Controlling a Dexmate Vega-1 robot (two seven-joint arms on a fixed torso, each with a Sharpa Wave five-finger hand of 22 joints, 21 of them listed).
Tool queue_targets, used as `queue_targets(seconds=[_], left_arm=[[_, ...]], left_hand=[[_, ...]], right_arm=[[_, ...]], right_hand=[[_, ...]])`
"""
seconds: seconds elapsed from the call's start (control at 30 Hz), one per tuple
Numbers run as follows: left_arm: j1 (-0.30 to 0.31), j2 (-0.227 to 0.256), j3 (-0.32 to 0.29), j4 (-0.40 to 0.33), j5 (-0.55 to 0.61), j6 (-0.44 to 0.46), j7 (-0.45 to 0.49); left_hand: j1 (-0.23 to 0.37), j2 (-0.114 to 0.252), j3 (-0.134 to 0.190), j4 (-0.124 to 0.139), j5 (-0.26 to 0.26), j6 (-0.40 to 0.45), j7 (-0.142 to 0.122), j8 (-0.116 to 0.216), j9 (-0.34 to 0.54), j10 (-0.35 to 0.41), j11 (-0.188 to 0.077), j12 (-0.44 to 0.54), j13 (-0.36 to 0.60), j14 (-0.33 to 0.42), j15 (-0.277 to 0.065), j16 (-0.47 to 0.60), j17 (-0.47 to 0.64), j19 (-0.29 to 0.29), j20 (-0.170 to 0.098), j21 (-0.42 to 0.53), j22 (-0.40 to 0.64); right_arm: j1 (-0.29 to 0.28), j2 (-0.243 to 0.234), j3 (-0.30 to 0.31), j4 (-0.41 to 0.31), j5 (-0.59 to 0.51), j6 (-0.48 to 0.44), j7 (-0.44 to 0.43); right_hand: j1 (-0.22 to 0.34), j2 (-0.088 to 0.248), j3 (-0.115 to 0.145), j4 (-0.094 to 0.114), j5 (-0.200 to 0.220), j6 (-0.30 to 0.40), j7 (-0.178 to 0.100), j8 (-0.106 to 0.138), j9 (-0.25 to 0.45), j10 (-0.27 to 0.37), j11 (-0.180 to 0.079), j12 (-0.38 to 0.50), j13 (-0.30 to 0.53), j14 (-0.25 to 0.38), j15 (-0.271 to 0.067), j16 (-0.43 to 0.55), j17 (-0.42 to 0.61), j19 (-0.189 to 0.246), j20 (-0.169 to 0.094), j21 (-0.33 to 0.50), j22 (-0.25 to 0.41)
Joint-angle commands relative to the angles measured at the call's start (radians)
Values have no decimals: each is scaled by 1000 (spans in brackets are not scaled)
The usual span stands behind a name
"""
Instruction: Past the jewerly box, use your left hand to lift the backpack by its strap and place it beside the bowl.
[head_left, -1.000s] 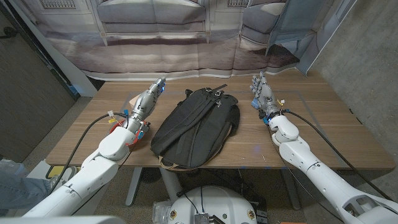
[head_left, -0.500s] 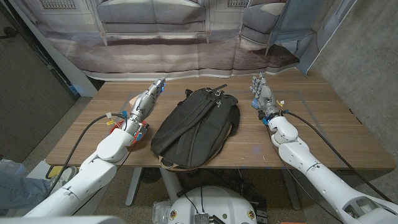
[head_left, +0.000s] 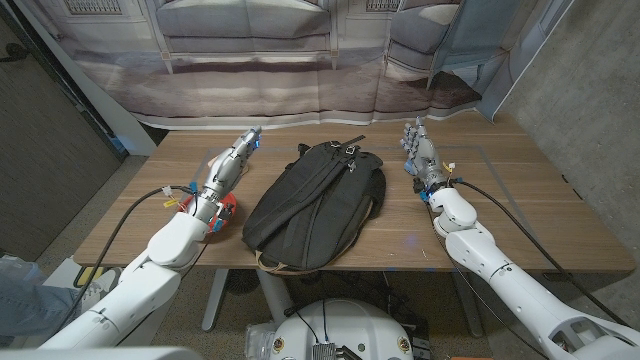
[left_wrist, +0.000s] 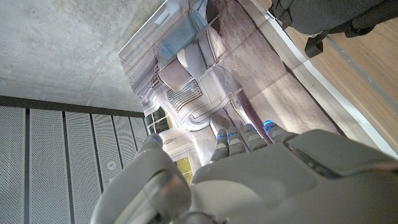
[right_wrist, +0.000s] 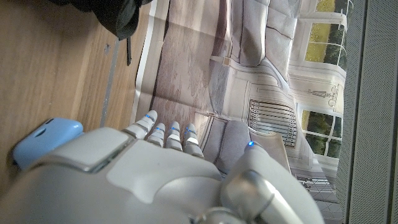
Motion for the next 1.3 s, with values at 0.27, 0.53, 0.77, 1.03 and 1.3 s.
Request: queue_targets(seconds=[0.27, 0.53, 0.77, 1.03, 1.3], left_arm=[[18, -19, -11, 19, 44, -64, -3], [36, -19, -20, 7, 75, -76, 9], [50, -5, -28, -12, 104, -53, 17], [63, 6, -37, -45, 157, -23, 40], [85, 13, -46, -95, 255, 40, 94]], left_hand=[[15, 1, -9, -4, 1, 15, -2, 5, 3, 13, -6, 7, 3, 10, -1, 7, 5, 7, 2, 0, 3], [18, 0, -11, -5, 2, 19, -1, 4, 3, 17, -8, 6, 3, 17, -4, 8, 5, 11, 4, 0, 3], [20, -1, -12, -6, 3, 22, -2, 3, 3, 22, -13, 6, 4, 21, -5, 8, 5, 14, 7, 0, 3], [25, -3, -14, -9, 4, 23, -3, 2, 3, 22, -10, 4, 4, 22, -5, 6, 5, 15, 6, -1, 3], [36, -5, -14, -16, 7, 33, -8, 3, 3, 23, -9, 1, 4, 23, -6, 3, 4, 16, 9, -3, 2]], right_arm=[[-1, 1, -4, -6, -7, 3, -3], [6, 3, -5, -1, -7, 5, 0], [11, 8, -6, 6, -6, 7, 3], [14, 13, -8, 13, -5, 11, 7], [15, 13, -11, 16, -6, 11, 10]], right_hand=[[8, 0, -1, -4, -1, 12, -1, -5, 4, 12, 2, 0, 2, 1, 0, 0, 6, 7, -16, -2, 5], [8, 1, -1, -5, -2, 13, -1, -6, 4, 11, 2, -2, 2, 2, -1, 0, 6, 8, -16, -3, 5], [8, 1, -2, -5, -3, 13, -1, -6, 4, 12, 2, -3, 2, 2, -1, -1, 6, 8, -16, -3, 5], [8, 1, -3, -5, -3, 13, -2, -6, 5, 13, 1, -4, 3, 3, -1, -1, 6, 9, -16, -4, 5], [8, 2, -3, -6, -4, 14, -2, -7, 5, 13, 1, -5, 3, 3, -1, -1, 6, 9, -16, -4, 5]])
